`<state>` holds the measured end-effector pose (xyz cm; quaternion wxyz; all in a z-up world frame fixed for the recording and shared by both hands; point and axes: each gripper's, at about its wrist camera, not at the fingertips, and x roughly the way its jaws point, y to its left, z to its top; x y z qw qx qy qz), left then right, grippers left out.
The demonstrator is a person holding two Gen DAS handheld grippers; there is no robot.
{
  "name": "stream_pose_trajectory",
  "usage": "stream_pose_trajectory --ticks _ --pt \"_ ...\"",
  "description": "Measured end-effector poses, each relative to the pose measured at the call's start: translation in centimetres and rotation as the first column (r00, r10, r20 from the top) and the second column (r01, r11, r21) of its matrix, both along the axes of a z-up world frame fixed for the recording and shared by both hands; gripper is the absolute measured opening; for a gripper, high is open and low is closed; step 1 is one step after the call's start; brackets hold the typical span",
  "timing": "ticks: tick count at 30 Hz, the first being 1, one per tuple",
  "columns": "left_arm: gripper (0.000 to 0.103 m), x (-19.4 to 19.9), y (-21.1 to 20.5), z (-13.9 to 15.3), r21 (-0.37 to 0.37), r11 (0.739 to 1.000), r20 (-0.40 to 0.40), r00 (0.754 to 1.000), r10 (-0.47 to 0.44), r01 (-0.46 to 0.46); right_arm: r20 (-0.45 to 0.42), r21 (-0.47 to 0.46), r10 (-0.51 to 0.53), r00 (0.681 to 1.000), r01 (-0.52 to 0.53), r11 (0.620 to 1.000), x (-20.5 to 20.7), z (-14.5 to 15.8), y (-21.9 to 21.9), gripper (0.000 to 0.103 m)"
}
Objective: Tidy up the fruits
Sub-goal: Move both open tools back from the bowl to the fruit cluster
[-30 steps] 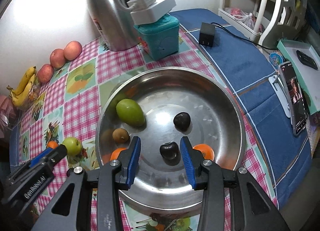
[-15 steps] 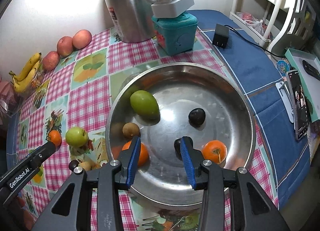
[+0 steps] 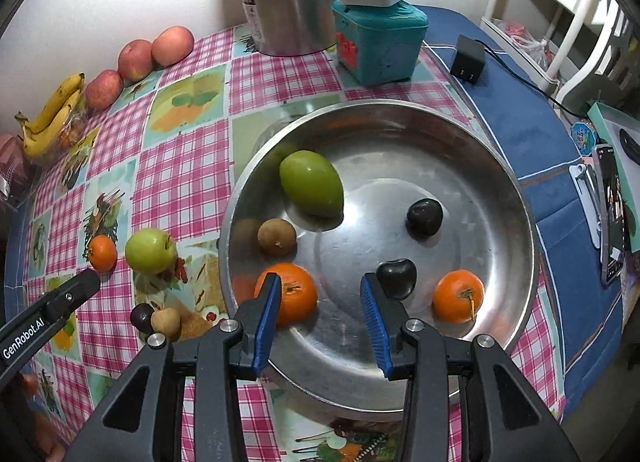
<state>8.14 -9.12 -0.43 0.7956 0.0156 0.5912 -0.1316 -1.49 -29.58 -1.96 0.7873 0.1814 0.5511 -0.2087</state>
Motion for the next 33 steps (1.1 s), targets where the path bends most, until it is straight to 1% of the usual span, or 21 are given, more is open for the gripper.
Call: stream_pose_trajectory --ticks 2,4,5,6,7,8,14,16,19,20,21,23,33 --pt "0.057 0.0 0.1 0.0 -0.003 1.0 -0.001 1.0 0.001 -0.001 0.0 -0.002 0.001 1.0 -0.001 1.0 0.1 0.1 0.0 0.042" --pt "0.077 0.1 0.1 0.0 -0.004 1.0 0.002 1.0 0.004 -0.004 -0.001 -0.006 0.003 1.0 -0.003 1.0 0.1 0.1 0.1 0.042" --pt "0.081 0.1 0.2 0.0 0.003 1.0 0.006 1.0 0.005 -0.005 0.0 -0.007 0.005 1.0 -0.005 1.0 0.2 0.1 0.1 0.051" --pt "0.086 0.1 0.2 0.0 0.011 1.0 0.011 1.0 0.005 -0.005 0.004 -0.01 0.007 1.0 -0.007 1.0 0.2 0.1 0.2 0.071" --pt "0.089 0.1 0.3 0.0 0.021 1.0 0.016 1.0 0.008 -0.008 0.014 -0.018 0.004 1.0 -0.004 1.0 0.2 0.1 0.2 0.078" --pt "0.089 0.2 0.3 -0.1 0.031 0.999 0.022 1.0 0.014 -0.014 0.023 -0.024 0.001 1.0 0.0 1.0 0.1 0.1 0.2 0.082" --pt "0.098 0.5 0.9 -0.1 0.032 0.999 0.026 0.999 0.035 -0.035 0.035 -0.027 -0.012 0.999 0.013 1.0 0.2 0.0 0.2 0.082" --pt "0.103 0.5 1.1 -0.1 0.026 0.999 0.039 0.998 0.043 -0.044 0.033 -0.027 -0.012 0.999 0.013 1.0 0.2 0.0 0.2 0.082" --pt "0.103 0.4 1.2 0.3 0.034 0.999 0.09 0.995 0.035 -0.038 0.037 -0.03 -0.013 0.999 0.014 0.999 0.1 0.0 0.2 0.083" --pt "0.103 0.4 1.2 0.4 0.044 0.998 0.104 0.994 0.032 -0.037 0.041 -0.034 -0.012 0.999 0.013 0.999 0.1 0.0 0.3 0.086" --pt "0.103 0.4 1.3 0.6 0.046 0.998 0.112 0.993 0.034 -0.039 0.046 -0.043 -0.009 0.999 0.011 0.999 0.1 0.1 0.3 0.095" --pt "0.103 0.5 1.5 0.7 0.032 0.999 0.117 0.992 0.038 -0.042 0.052 -0.059 -0.008 0.999 0.011 0.998 0.1 0.2 0.4 0.1" --pt "0.103 0.0 1.0 0.9 0.044 0.999 0.133 0.991 -0.006 0.0 0.069 -0.067 -0.022 0.997 0.027 0.997 -0.1 0.5 0.3 0.1"
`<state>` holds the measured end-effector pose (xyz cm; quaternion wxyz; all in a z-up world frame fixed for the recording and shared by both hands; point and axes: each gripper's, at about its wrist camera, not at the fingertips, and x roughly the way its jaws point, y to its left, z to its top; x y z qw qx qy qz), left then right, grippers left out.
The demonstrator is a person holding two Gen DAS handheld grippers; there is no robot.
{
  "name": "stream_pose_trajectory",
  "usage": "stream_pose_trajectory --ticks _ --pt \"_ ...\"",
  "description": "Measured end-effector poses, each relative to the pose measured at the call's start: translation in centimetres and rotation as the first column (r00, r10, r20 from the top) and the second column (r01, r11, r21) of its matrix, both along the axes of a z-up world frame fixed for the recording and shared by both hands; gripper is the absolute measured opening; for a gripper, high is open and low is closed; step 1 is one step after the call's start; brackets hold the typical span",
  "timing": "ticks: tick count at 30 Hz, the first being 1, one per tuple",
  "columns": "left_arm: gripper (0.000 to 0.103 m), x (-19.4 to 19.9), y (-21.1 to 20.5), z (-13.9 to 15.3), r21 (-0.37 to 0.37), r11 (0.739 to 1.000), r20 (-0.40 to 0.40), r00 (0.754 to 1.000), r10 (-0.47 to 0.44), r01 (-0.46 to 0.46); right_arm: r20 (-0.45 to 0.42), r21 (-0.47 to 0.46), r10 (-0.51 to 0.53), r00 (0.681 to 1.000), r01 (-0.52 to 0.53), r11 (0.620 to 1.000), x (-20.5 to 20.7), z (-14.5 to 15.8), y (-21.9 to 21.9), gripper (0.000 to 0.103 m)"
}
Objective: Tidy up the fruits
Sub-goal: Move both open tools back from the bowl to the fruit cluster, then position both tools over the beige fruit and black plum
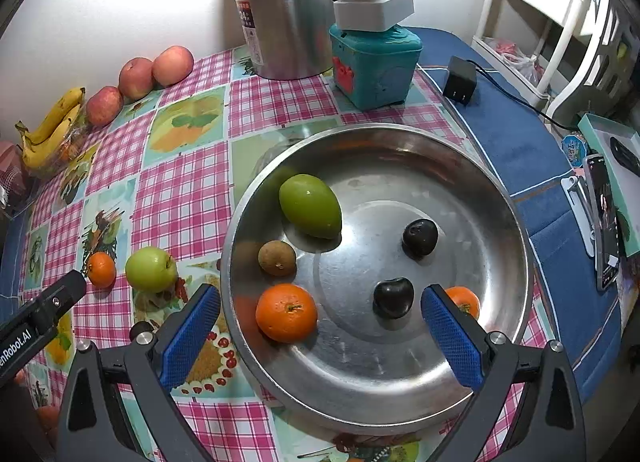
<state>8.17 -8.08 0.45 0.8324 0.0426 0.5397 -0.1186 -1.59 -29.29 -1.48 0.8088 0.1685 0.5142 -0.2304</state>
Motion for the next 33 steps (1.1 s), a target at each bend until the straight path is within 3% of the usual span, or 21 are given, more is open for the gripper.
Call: stream_pose_trajectory --ticks 6,12,23,33 --pt "0.103 -0.2 0.1 0.3 -0.017 0.999 0.0 0.999 -0.046 0.046 0.003 0.006 0.005 1.0 -0.005 1.0 0.0 -0.1 0.2 0.1" --pt "0.103 -0.8 0.5 0.6 0.028 0.996 0.008 0.996 -0.086 0.086 -0.019 0.002 0.025 1.0 -0.025 1.0 0.0 -0.3 0.9 0.1" --pt "0.103 0.3 4.6 0.3 0.071 0.997 -0.013 1.0 -0.027 0.028 -0.026 0.053 0.044 0.999 -0.042 0.998 0.0 -0.2 3.0 0.1" --pt "0.103 1.1 6.0 -0.1 0.063 0.998 -0.039 0.999 0.006 -0.004 -0.008 0.088 0.11 0.994 -0.109 0.99 1.7 -0.1 6.5 0.1"
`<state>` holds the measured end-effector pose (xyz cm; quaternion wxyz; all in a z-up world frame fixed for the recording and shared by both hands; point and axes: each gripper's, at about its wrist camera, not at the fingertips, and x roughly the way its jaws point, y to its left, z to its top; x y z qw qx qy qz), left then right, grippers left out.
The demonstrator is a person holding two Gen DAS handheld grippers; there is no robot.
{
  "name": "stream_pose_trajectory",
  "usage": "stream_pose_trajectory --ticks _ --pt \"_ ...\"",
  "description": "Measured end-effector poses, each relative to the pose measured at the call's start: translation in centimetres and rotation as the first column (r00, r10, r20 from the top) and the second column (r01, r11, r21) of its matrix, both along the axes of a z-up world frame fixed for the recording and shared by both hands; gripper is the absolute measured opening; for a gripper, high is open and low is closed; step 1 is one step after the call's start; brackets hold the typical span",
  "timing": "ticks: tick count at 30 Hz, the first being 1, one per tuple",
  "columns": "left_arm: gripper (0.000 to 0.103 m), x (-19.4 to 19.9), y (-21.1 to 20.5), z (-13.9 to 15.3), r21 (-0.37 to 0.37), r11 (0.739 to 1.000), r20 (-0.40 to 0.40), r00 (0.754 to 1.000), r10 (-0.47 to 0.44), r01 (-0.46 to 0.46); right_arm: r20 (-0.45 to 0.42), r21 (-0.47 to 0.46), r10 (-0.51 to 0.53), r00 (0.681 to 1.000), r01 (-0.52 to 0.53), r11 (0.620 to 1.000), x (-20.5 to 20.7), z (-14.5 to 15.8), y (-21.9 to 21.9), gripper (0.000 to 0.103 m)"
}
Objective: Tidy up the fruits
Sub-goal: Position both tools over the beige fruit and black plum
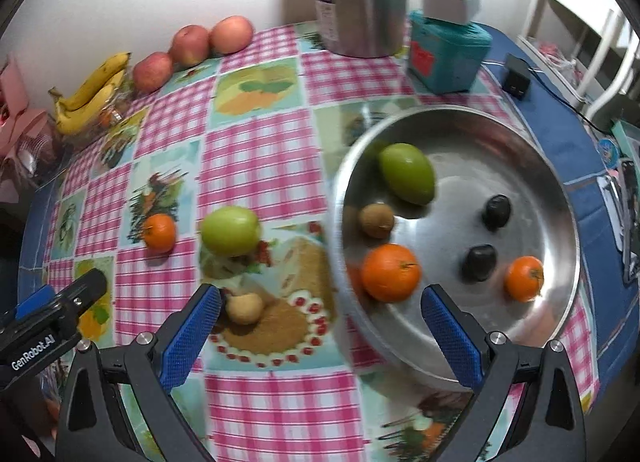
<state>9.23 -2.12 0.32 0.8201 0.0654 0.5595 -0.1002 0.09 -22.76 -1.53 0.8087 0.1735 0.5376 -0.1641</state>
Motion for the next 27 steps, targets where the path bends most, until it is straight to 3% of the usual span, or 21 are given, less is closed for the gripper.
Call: stream_pose_trajectory --ticks 10,27 --pt "0.103 0.9 1.1 -1.3 -0.011 0.998 -0.038 0.997 0.067 -0.067 0.025 0.061 0.069 0.997 -0.071 0.996 1.4 -1.0 2.6 0.1" --pt "0.103 1.7 2.0 -2.9 -0.03 0.992 -0.093 0.988 0.121 -0.124 0.012 0.054 0.119 0.993 -0.12 0.991 2.1 -2.2 3.6 0.1"
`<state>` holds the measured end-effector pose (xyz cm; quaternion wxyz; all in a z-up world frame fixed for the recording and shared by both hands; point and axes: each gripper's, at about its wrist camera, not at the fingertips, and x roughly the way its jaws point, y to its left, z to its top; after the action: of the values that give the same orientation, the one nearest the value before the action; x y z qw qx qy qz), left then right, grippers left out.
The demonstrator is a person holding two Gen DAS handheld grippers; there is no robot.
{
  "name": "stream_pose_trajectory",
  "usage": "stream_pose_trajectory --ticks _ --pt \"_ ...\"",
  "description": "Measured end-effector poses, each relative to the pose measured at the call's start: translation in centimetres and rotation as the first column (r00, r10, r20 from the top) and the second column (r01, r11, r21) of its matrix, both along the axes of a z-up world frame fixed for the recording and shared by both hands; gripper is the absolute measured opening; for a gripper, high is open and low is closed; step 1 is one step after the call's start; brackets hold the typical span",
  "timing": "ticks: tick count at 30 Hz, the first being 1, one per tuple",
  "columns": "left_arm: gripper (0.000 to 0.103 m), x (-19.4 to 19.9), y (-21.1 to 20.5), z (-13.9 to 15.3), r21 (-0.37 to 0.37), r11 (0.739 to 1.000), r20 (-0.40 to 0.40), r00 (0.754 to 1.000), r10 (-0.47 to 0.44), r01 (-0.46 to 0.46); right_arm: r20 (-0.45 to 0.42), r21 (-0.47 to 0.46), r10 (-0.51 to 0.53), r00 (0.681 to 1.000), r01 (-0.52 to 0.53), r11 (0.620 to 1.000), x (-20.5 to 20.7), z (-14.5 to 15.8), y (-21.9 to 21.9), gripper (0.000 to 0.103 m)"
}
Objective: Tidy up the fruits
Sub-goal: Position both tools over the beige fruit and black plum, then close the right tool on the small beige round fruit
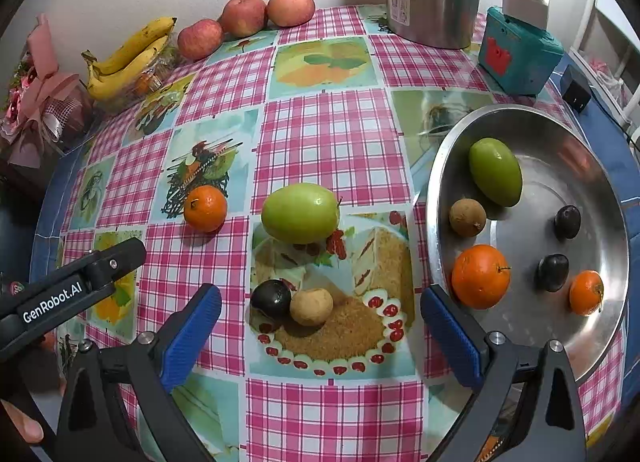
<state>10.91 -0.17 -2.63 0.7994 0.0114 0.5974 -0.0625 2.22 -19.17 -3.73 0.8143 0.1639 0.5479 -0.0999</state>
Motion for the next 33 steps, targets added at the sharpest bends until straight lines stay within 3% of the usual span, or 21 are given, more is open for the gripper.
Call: stream_pose_trajectory --ticks 4,6,10,12,16,24,33 --pt "0.103 -0.2 -0.6 -0.3 -0.011 1.0 -0.019 1.0 -0.022 0.022 0.016 0.003 0.003 1.0 -0.003 1.0 -0.1 0.3 0.1 0.096" --pt "0.103 -0.2 -0.9 -0.5 -0.018 0.999 -0.029 0.999 -0.029 0.028 0.015 0.003 0.008 1.0 -0.008 1.0 -0.1 0.3 0.1 0.087" --pt "0.103 -0.4 -1.3 -0.9 -0.029 0.999 -0.049 0.998 -0.038 0.036 0.002 0.011 0.008 1.0 -0.008 1.0 -0.1 -0.3 0.0 0.086" --pt "0.103 -0.4 -1.5 -1.1 -0.03 0.999 -0.056 0.997 -0.045 0.043 -0.006 0.02 0.005 1.0 -0.005 1.0 -0.1 -0.6 -0.2 0.077" --pt "0.103 -0.3 -1.8 -1.4 -0.035 0.998 -0.071 0.996 -0.053 0.051 -0.017 0.062 -0.013 1.0 0.014 0.998 -0.3 -1.3 -0.7 0.071" --pt "0.103 -0.2 -2.1 -1.6 -0.035 0.998 -0.076 0.995 -0.059 0.057 -0.015 0.151 -0.023 1.0 0.025 0.988 -0.6 -1.8 -1.3 0.044" --pt "0.103 -0.2 -2.2 -1.8 -0.034 0.997 -0.078 0.995 -0.068 0.066 -0.024 0.206 -0.04 0.999 0.044 0.978 -0.6 -2.6 -1.8 0.033"
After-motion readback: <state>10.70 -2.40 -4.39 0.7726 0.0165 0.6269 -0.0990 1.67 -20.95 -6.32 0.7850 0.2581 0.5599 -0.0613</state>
